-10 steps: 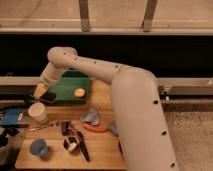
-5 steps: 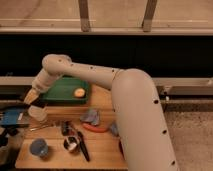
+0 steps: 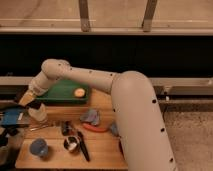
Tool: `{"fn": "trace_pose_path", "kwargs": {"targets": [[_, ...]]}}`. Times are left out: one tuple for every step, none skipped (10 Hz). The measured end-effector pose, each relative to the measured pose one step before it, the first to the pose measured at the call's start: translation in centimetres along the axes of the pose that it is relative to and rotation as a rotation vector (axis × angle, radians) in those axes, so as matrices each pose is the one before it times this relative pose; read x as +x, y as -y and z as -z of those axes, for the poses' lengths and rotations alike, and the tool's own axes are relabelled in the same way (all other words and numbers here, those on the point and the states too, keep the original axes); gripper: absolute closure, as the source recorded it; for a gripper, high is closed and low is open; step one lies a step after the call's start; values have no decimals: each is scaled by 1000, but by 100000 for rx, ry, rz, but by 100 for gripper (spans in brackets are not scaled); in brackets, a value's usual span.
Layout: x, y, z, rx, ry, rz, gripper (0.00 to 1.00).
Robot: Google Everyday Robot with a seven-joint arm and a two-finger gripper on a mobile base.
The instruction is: Place eraser in paper cup
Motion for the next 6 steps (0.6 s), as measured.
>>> {"fn": "trace_pose_path", "kwargs": {"targets": [[-81,-65,-384,-527,1049,453,100],[168,46,-446,-721,794,35,100],[322,102,-517,-947,564,-199,100],[515,159,-641,-1088,388,-304,100],[587,242,-403,-670,418,-741,100],[383,265,-169,-250,576,-489,100]]}}
